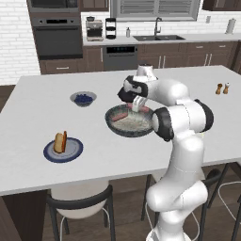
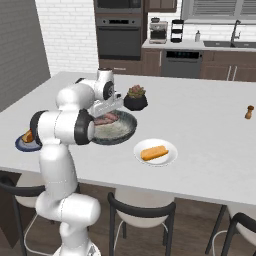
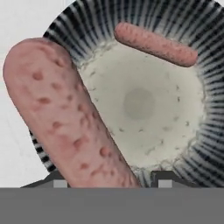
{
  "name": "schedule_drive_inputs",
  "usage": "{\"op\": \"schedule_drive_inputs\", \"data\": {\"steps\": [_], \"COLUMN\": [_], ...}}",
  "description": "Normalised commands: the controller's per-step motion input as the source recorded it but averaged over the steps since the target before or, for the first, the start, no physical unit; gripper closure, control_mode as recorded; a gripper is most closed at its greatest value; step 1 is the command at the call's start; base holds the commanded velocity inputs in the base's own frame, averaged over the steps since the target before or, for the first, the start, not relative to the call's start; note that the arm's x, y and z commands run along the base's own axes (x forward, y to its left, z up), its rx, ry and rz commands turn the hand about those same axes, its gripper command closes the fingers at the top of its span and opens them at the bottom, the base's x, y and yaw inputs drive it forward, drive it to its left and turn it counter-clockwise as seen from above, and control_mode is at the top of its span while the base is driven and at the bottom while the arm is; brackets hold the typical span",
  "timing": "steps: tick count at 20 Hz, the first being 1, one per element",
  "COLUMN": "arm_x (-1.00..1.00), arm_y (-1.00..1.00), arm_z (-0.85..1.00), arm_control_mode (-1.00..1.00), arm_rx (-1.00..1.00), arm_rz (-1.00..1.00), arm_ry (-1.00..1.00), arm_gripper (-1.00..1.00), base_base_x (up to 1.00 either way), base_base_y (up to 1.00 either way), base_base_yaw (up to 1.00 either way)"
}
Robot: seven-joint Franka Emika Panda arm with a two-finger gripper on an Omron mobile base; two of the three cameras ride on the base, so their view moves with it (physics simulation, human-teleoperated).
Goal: Place one bun and one sausage from the bowl on each plate.
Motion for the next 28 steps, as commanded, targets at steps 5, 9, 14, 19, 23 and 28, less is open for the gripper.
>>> {"op": "schedule_drive_inputs", "data": {"steps": [5, 9, 14, 19, 23, 28], "arm_x": [-0.33, -0.28, -0.20, -0.01, -0.01, -0.04], "arm_y": [-0.83, -0.86, -0.87, -0.70, -0.50, -0.30], "arm_z": [0.20, 0.08, 0.12, 0.00, 0.00, -0.04], "arm_control_mode": [-1.00, -1.00, -1.00, -1.00, -1.00, -1.00], "arm_rx": [0.01, 0.03, 0.06, 0.08, 0.11, 0.13], "arm_rz": [-0.20, -0.28, -0.31, -0.30, -0.31, -0.38], "arm_ry": [-0.18, -0.13, -0.12, -0.03, -0.01, 0.00], "arm_gripper": [1.00, 1.00, 1.00, 1.00, 1.00, 1.00], "base_base_x": [0.00, 0.00, 0.00, 0.00, 0.00, 0.00], "base_base_y": [0.00, 0.00, 0.00, 0.00, 0.00, 0.00], "base_base_yaw": [0.00, 0.00, 0.00, 0.00, 0.00, 0.00]}}
